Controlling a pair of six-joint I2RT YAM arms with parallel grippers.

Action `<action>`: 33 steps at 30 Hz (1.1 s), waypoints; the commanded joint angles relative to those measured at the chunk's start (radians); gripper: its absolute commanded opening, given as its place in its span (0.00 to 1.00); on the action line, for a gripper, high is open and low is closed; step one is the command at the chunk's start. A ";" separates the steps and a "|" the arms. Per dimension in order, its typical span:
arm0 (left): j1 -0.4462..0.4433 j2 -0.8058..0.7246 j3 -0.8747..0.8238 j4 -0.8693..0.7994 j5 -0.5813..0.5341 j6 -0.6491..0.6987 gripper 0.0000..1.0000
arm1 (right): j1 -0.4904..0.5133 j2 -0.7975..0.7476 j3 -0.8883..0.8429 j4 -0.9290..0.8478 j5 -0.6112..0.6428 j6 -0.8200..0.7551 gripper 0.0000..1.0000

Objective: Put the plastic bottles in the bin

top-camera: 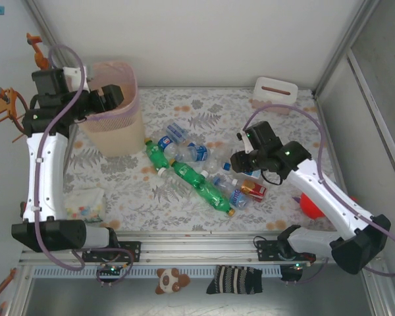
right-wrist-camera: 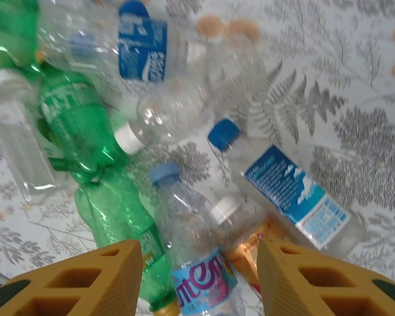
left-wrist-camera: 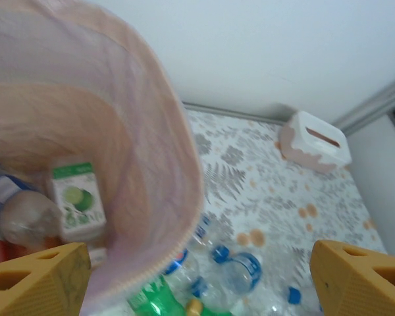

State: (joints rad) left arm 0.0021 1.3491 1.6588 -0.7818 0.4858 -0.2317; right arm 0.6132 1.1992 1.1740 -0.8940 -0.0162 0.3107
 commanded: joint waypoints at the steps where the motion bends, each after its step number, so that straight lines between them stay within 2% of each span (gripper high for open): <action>1: -0.054 -0.064 -0.077 0.065 0.037 -0.060 0.86 | 0.005 0.047 0.002 -0.069 0.016 0.057 0.47; 4: -0.109 -0.114 -0.163 0.110 0.027 -0.100 0.86 | 0.005 0.083 -0.010 -0.003 -0.018 0.170 0.46; 9: -0.169 -0.183 -0.308 0.172 -0.012 -0.157 0.85 | 0.019 0.131 -0.111 0.238 -0.102 0.487 0.45; 15: -0.213 -0.229 -0.416 0.215 -0.041 -0.195 0.85 | 0.154 0.202 -0.122 0.318 0.114 0.774 0.45; 18: -0.222 -0.234 -0.434 0.222 -0.041 -0.198 0.85 | 0.206 0.255 -0.117 0.353 0.161 0.872 0.45; 24: -0.228 -0.238 -0.453 0.228 -0.030 -0.198 0.85 | 0.271 0.383 -0.056 0.384 0.208 0.970 0.44; 30: -0.234 -0.242 -0.473 0.231 -0.017 -0.195 0.85 | 0.275 0.461 -0.028 0.402 0.232 1.016 0.44; 33: -0.237 -0.250 -0.480 0.231 -0.009 -0.198 0.85 | 0.272 0.464 0.003 0.353 0.306 1.012 0.46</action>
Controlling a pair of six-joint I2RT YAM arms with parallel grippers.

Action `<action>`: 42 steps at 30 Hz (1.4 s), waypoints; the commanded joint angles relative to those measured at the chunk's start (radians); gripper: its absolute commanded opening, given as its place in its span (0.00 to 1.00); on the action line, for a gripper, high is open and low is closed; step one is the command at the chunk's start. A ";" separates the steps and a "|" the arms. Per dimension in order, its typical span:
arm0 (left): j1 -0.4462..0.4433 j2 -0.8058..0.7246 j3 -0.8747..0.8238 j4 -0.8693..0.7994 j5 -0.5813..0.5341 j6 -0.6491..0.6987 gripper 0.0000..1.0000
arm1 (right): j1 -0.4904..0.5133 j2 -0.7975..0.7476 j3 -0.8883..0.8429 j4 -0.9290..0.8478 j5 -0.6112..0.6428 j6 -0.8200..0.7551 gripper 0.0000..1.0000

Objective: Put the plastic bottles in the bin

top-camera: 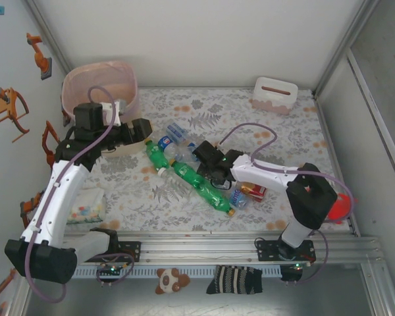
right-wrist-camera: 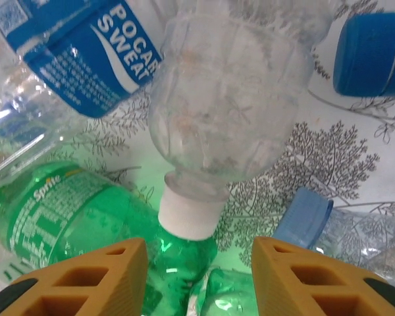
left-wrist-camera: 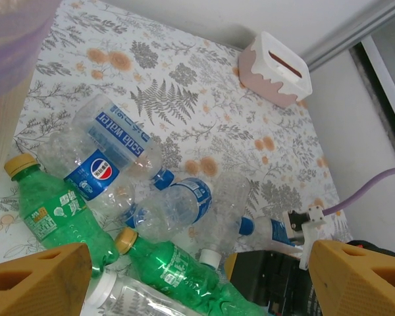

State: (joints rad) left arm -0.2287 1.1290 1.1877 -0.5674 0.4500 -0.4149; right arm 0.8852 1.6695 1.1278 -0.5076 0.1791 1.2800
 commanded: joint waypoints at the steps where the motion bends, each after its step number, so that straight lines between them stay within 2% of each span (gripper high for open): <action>1: -0.006 -0.033 -0.011 0.018 0.027 -0.016 0.85 | -0.004 -0.010 0.056 -0.050 0.137 0.038 0.47; 7: -0.008 -0.034 -0.019 0.029 0.035 -0.020 0.85 | -0.053 0.004 0.079 -0.075 0.145 0.021 0.53; 15: -0.013 -0.039 -0.025 0.035 0.033 -0.025 0.85 | -0.086 0.061 0.094 -0.047 0.090 0.002 0.70; 32: -0.024 -0.037 -0.017 0.038 0.034 -0.037 0.85 | -0.134 0.175 0.089 0.073 -0.011 0.001 0.70; 42: -0.033 -0.035 -0.011 0.038 0.035 -0.043 0.85 | -0.144 0.213 0.068 0.103 -0.020 0.004 0.69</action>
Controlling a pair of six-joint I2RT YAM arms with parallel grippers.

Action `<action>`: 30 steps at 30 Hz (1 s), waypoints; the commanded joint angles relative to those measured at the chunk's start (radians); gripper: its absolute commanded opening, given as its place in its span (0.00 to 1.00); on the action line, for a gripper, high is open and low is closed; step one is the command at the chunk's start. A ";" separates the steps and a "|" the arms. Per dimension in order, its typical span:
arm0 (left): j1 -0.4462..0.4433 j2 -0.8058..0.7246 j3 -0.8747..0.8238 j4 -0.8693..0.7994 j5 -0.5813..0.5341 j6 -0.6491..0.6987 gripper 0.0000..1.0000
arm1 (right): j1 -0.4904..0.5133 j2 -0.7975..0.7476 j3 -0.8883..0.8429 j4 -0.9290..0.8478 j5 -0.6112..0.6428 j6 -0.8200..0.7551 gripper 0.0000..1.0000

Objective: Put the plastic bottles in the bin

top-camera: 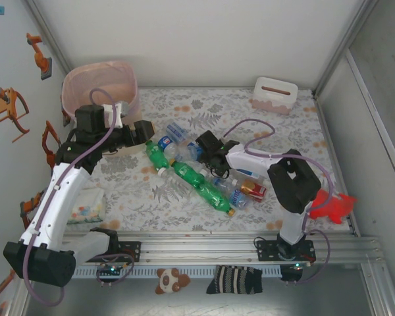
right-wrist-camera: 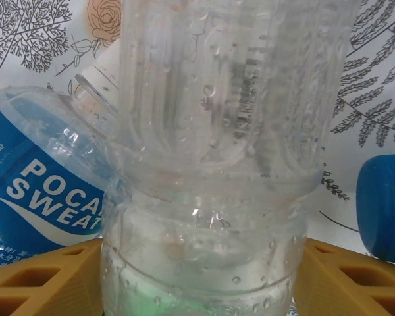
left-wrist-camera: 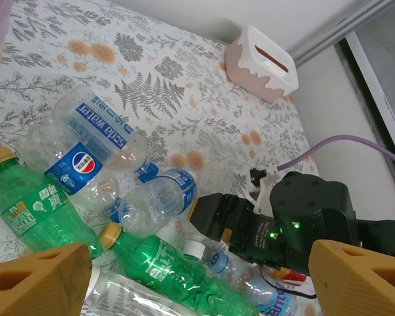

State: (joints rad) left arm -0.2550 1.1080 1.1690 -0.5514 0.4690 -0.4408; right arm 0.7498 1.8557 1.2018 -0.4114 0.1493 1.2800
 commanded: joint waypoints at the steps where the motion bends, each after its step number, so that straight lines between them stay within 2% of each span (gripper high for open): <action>1: -0.007 -0.013 0.008 0.022 0.016 -0.018 0.85 | -0.009 0.029 -0.007 0.008 0.010 0.005 0.70; 9: -0.016 -0.011 0.014 0.021 0.014 -0.021 0.85 | -0.010 0.036 -0.013 0.016 0.009 0.001 0.70; 20: -0.033 -0.013 0.019 0.018 -0.001 -0.025 0.85 | -0.010 -0.050 -0.008 -0.027 0.060 -0.008 0.62; 27: -0.043 -0.007 0.026 0.022 -0.009 -0.025 0.85 | -0.010 -0.160 0.013 -0.095 0.132 -0.126 0.58; 30: -0.051 -0.005 0.026 0.046 0.001 -0.020 0.85 | -0.010 -0.225 0.015 -0.101 0.150 -0.245 0.55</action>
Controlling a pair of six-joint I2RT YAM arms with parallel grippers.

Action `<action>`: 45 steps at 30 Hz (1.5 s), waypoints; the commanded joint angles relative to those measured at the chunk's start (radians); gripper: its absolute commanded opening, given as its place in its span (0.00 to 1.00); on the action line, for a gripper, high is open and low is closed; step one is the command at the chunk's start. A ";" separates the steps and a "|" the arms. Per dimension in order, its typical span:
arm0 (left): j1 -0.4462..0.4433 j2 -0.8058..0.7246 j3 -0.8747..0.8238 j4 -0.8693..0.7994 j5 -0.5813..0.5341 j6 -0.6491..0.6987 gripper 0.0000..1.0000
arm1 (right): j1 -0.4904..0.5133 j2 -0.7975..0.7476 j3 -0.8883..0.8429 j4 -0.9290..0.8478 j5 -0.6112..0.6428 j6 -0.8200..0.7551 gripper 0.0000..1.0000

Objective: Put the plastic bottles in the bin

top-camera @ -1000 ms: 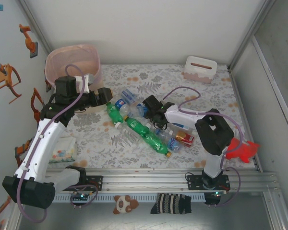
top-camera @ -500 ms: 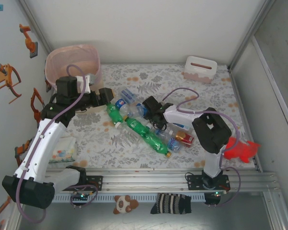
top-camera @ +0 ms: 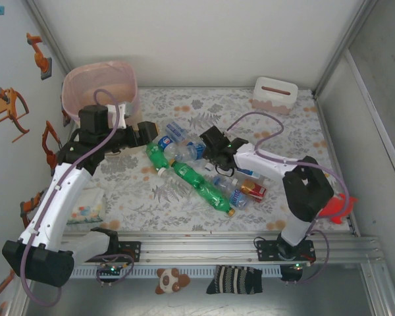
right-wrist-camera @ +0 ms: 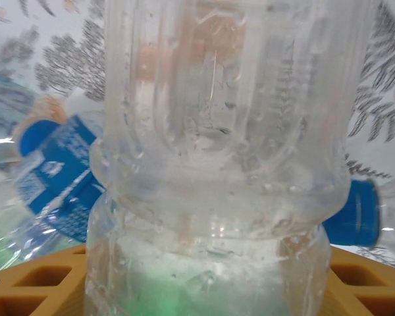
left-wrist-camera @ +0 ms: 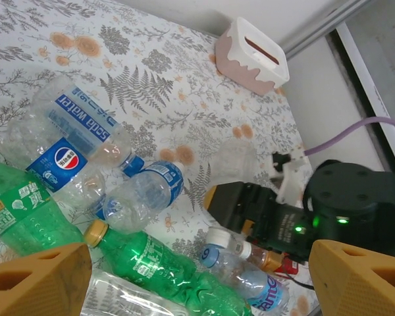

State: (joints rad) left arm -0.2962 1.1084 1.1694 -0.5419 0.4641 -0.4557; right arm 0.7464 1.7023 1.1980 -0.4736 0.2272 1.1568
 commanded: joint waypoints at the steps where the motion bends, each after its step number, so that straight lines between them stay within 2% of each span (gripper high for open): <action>1: -0.013 -0.007 0.025 0.050 0.015 -0.006 0.85 | -0.007 -0.097 0.020 -0.030 0.062 -0.186 0.54; 5: -0.032 -0.004 0.026 0.125 0.056 -0.008 0.85 | -0.006 -0.199 0.007 0.024 -0.018 -0.449 0.51; 11: -0.081 0.002 0.038 0.263 0.105 -0.019 0.85 | -0.007 -0.380 -0.036 0.094 -0.130 -0.728 0.48; 18: -0.130 0.019 0.041 0.490 0.191 -0.080 0.86 | -0.007 -0.547 -0.072 0.200 -0.270 -0.924 0.43; 22: -0.176 0.031 0.036 0.649 0.270 -0.104 0.87 | -0.007 -0.614 -0.101 0.296 -0.359 -0.979 0.40; 25: -0.212 0.043 0.051 0.699 0.292 -0.099 0.90 | -0.006 -0.650 -0.121 0.372 -0.425 -0.996 0.40; 30: -0.272 0.078 0.091 0.706 0.285 -0.079 0.93 | -0.007 -0.675 -0.129 0.432 -0.519 -1.017 0.38; 37: -0.363 0.157 0.156 0.703 0.297 -0.043 0.94 | -0.008 -0.677 -0.118 0.431 -0.547 -1.018 0.38; 45: -0.406 0.211 0.184 0.752 0.344 -0.048 0.90 | -0.007 -0.681 -0.102 0.431 -0.680 -1.008 0.37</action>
State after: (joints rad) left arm -0.6949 1.3178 1.3140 0.1474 0.7582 -0.5205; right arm 0.7464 1.0409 1.0752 -0.0845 -0.3691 0.1562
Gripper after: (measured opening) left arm 0.906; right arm 0.592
